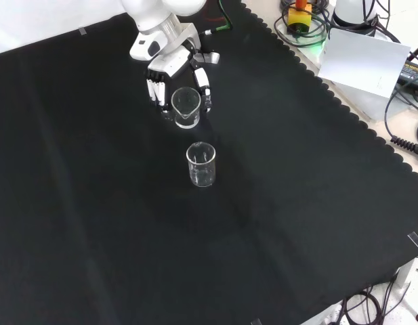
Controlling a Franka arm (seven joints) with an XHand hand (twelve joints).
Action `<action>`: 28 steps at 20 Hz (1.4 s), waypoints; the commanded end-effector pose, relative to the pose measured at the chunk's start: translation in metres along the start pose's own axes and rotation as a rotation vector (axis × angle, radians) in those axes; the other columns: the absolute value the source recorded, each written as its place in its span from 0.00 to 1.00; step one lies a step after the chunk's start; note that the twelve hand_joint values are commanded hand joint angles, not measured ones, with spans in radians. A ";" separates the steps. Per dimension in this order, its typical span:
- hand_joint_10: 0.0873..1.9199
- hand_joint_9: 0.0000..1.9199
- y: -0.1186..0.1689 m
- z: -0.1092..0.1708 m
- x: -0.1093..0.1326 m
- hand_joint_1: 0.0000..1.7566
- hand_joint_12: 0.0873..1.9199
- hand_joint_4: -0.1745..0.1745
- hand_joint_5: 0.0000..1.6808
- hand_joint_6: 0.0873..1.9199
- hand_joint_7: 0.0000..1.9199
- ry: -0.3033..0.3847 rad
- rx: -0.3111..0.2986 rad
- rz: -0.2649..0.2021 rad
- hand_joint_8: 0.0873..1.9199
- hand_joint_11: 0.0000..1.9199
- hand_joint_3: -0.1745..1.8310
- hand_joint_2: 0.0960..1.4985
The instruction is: Pour the water from the handheld beaker into the one on the table.
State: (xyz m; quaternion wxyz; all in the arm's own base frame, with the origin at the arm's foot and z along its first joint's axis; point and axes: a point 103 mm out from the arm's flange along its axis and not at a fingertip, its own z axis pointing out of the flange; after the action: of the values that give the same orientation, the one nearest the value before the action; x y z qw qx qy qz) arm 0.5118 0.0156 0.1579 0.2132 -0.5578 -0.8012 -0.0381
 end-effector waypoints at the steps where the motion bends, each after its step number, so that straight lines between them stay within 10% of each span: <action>1: 0.00 0.80 0.016 0.009 0.022 0.64 0.45 1.00 0.78 0.25 0.84 -0.064 0.064 0.002 0.03 0.56 0.34 0.45; 28: 0.00 0.81 0.020 -0.016 0.035 0.64 0.47 1.00 0.78 0.25 0.83 -0.374 0.295 0.046 0.02 0.56 0.35 0.44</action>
State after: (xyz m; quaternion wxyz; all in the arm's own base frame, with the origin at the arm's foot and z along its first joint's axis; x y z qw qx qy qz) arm 0.5242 0.0443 0.1811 0.1482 -0.5411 -0.8115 0.1634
